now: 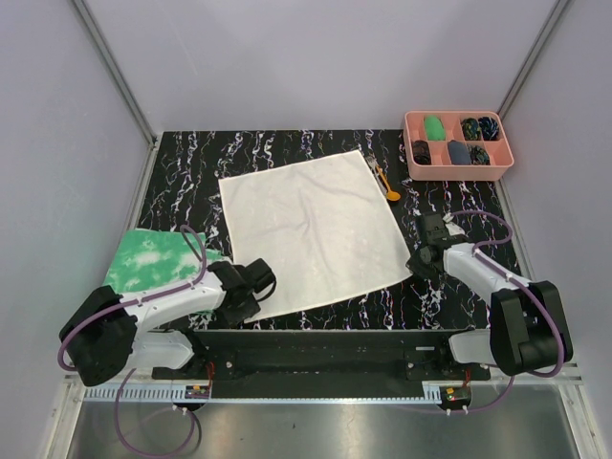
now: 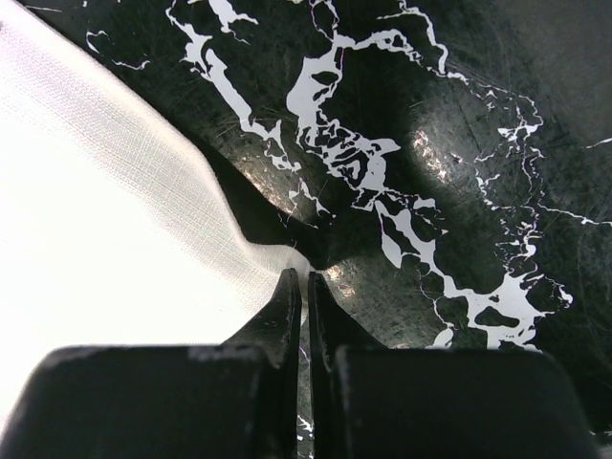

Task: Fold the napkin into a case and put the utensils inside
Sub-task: Pick up the flattened napkin from the center of the board.

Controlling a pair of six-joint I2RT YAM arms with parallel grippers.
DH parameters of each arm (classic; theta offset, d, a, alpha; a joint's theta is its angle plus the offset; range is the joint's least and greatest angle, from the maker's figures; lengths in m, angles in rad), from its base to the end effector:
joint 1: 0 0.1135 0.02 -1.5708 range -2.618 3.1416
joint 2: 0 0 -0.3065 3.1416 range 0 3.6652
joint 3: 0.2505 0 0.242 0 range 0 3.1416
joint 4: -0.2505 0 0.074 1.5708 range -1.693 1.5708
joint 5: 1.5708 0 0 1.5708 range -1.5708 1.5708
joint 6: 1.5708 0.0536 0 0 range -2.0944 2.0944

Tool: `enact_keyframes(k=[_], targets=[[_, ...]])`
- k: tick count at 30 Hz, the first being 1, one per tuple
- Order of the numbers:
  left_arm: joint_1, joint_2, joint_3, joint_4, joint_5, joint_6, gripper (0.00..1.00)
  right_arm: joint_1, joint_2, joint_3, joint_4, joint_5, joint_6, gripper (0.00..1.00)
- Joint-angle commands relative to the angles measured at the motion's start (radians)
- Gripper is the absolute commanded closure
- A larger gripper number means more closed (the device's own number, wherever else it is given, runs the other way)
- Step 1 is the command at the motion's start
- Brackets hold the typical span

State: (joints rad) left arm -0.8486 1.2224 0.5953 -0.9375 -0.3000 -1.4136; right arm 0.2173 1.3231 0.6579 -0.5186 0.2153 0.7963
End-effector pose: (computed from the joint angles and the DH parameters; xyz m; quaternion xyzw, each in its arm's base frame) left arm 0.1052 -0.0955 0.1874 -0.2761 0.9494 0.0608 0.1365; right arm 0.2115 0.0350 0.1961 0.2983 0.9292 0.0006 0.2183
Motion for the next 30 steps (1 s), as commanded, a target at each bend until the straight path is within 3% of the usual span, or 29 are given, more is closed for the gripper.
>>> enact_keyframes(k=[1,9,18,21,30], targets=[[-0.007,0.014,-0.015,0.026,-0.014,-0.054,0.53,0.010,-0.021,-0.004,0.028,-0.004,-0.017,1.00],[-0.014,0.015,-0.117,0.179,0.099,-0.143,0.56,0.010,-0.074,0.009,0.022,-0.024,0.003,1.00],[-0.014,-0.069,-0.161,0.215,0.041,-0.194,0.81,0.010,-0.094,-0.004,0.012,-0.031,0.003,1.00],[-0.014,-0.156,-0.172,0.215,0.004,-0.173,1.00,0.010,-0.084,0.000,0.019,-0.054,-0.014,1.00],[-0.012,-0.472,-0.118,0.094,-0.114,-0.024,1.00,0.010,-0.176,0.020,0.127,-0.209,-0.166,1.00]])
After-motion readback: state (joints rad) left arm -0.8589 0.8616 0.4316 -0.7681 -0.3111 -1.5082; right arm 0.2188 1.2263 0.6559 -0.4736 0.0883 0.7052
